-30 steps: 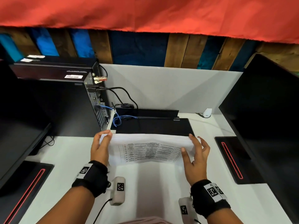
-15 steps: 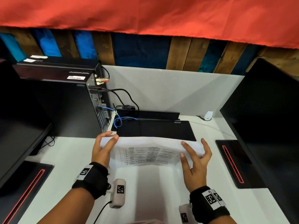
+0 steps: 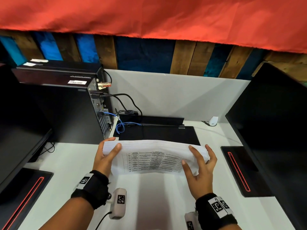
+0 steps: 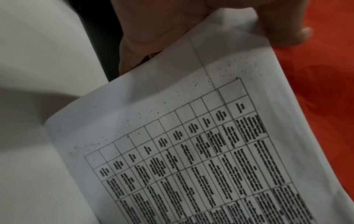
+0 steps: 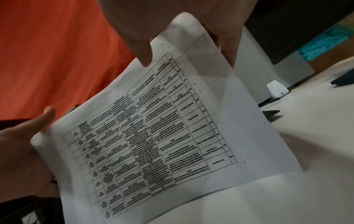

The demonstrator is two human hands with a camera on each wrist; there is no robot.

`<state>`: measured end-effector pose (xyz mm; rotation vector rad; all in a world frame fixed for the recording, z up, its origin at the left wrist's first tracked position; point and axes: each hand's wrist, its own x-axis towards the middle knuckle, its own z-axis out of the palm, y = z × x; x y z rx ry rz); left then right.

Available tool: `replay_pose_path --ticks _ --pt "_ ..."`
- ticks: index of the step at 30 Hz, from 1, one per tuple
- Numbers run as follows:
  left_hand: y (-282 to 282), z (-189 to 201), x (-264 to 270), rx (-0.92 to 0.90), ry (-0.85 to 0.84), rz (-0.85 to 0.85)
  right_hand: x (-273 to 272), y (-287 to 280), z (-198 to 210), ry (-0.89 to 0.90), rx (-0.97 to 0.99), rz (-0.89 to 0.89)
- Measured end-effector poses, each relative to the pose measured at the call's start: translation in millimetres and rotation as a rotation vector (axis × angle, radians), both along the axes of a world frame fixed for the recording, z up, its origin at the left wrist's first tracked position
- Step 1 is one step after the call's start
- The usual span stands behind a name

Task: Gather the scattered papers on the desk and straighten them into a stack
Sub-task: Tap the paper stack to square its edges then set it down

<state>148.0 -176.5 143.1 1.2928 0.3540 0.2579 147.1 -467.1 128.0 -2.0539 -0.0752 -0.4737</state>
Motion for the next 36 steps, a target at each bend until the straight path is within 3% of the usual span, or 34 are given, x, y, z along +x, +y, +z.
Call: replay_pose_path --ticks 4,6,9,13,24,36 --pt "9 -15 2 0.066 0.049 -0.113 3 -1 0 0.116 0.135 0.018" --pt "14 -25 4 0.087 0.100 -0.165 6 -3 -2 0.170 0.299 0.027" --pt "18 -39 7 0.069 0.180 -0.132 14 -5 -12 0.307 0.493 -0.009" --pt "18 -43 13 0.082 0.212 -0.102 26 -4 -17 0.383 0.506 -0.040" --pt "17 -30 15 0.126 0.174 -0.109 35 -16 2 0.383 0.605 -0.039" --pt "27 -15 20 0.136 0.086 -0.086 36 -20 15 0.351 0.627 0.064"
